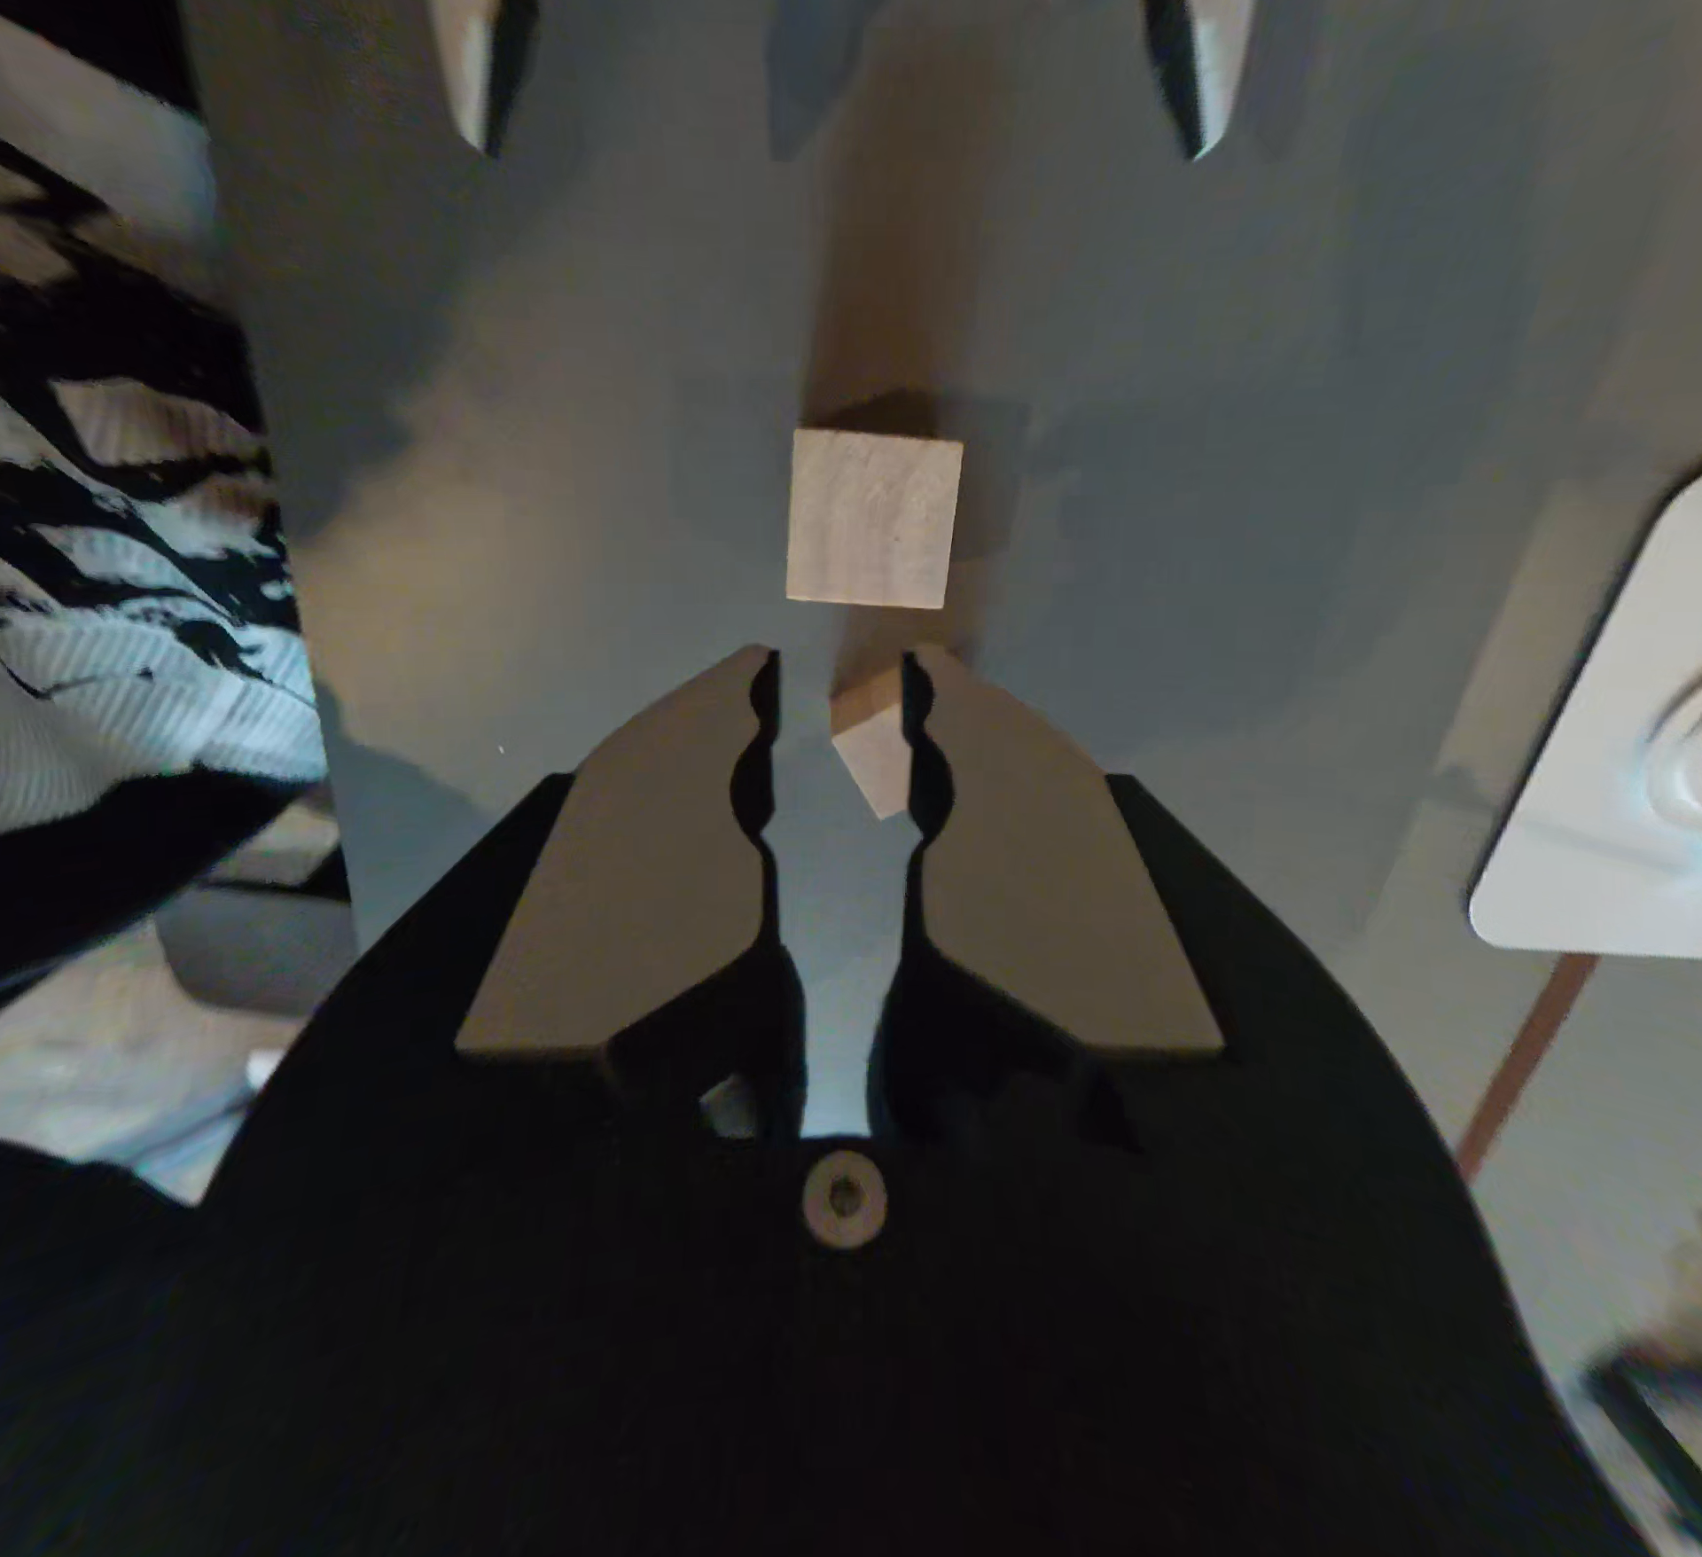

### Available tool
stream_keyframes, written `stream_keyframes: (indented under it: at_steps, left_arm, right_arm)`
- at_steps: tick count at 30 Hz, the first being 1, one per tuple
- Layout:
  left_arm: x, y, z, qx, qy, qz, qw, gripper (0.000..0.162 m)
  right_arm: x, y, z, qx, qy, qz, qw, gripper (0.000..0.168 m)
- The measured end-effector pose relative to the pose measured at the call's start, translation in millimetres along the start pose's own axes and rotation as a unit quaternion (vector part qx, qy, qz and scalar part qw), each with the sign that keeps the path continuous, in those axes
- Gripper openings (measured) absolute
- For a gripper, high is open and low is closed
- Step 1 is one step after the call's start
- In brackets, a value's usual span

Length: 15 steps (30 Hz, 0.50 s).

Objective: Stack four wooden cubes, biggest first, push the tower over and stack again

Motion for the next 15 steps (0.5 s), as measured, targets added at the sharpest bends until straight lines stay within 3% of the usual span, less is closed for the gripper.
stream_keyframes:
  at_steps: [3,7,11,15]
  left_arm:
    - [0,0,0,0.001,-0.001,0.002,1.0,0.142]
    - [0,0,0,0.003,-0.001,0.004,1.0,0.142]
    - [0,-1,0,0.005,0.0,0.003,1.0,0.142]
    - [0,0,0,0.006,-0.003,0.005,1.0,0.142]
  right_arm:
    - [-8,-10,-30,-0.018,0.124,-0.006,0.992,0.046]
    - [-42,-24,-77,-0.066,0.284,-0.011,0.957,0.079]
    - [-106,-31,-116,-0.144,0.374,0.005,0.916,0.114]
    - [-181,-35,-130,-0.205,0.433,0.014,0.878,0.136]
Point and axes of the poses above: each gripper's, where its closed fingertips meet, z out along the fingers, x out of its top, y = z × x across the jaws, the point moved 3 cm from there along -z, back along the fingers, and after that the axes turned 9 degrees about y, right-handed, at the moved point
